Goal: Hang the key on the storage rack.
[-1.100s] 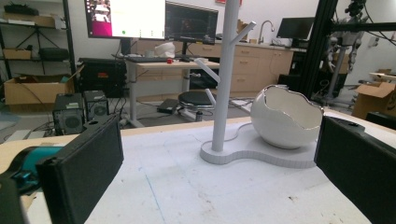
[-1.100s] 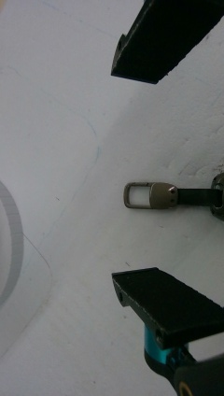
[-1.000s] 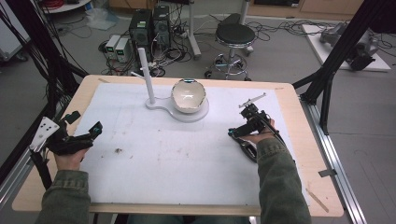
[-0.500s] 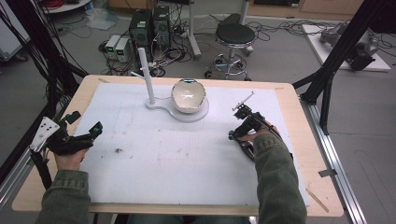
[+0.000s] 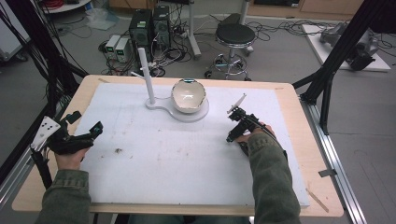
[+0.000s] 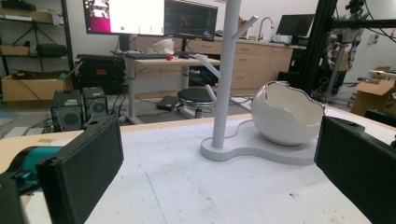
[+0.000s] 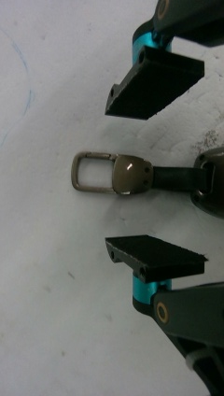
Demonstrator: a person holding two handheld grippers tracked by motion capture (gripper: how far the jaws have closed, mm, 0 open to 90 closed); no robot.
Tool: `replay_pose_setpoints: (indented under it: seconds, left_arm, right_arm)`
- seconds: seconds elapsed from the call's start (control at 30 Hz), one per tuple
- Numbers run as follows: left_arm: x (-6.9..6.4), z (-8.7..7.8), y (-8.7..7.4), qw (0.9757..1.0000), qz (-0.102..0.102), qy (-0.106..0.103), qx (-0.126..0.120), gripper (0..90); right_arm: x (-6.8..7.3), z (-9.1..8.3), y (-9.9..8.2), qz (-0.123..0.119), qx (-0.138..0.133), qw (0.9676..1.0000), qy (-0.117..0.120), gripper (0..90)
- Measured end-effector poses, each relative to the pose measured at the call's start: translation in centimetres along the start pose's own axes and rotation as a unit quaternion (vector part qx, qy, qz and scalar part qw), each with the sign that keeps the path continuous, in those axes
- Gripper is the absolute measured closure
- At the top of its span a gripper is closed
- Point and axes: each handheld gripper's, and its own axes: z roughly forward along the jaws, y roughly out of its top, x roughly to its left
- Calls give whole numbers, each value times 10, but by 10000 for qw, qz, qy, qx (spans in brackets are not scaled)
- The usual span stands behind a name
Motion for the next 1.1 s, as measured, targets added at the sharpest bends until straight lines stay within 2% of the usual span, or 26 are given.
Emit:
replay_pose_setpoints:
  seconds: [0.1, 0.23, 0.37, 0.43, 0.5, 0.6, 0.67, 0.7, 0.83, 1.0, 1.1]
  left_arm:
    - [0, 0, 0, 10000, 16, 2, 5, 17]
    - [-1, 1, -1, 10000, 41, -11, 14, 17]
    - [-1, 1, -1, 10000, 44, -13, 12, 17]
    - [-1, 1, -1, 10000, 40, -11, 25, 17]
    - [-1, 1, -2, 10000, 41, -8, 25, 17]
    - [-2, 1, -2, 10000, 66, -19, 38, 17]
    - [-3, 2, -2, 9999, 79, -32, 53, 17]
    - [-3, 2, -3, 10000, 70, -30, 51, 17]
    - [-4, 2, -3, 9999, 109, -36, 77, 17]
    - [-3, 0, -2, 9999, 117, -18, 30, 17]
    - [-3, 0, -2, 9999, 113, -17, 30, 17]
  right_arm:
    - [0, 0, 2, -27, -57, 10000, 60, 366]
    - [0, 1, 4, -121, -33, 9999, -24, 427]
    - [0, 3, 5, -88, -16, 10000, 31, 476]
    - [1, 6, 7, -50, 111, 9999, 90, 530]
    - [0, 7, 8, 33, 117, 9999, 104, 551]
    - [-4, 6, 7, 213, 85, 9997, 111, 645]
    - [-5, 6, 7, 212, 79, 9997, 84, 688]
    - [-5, 6, 7, 212, 79, 9997, 84, 688]
    - [2, 6, 6, -65, 55, 9999, -146, 694]
    - [3, 5, 4, -116, -31, 9997, -193, 696]
    - [6, 5, 0, -147, -180, 9994, -264, 696]
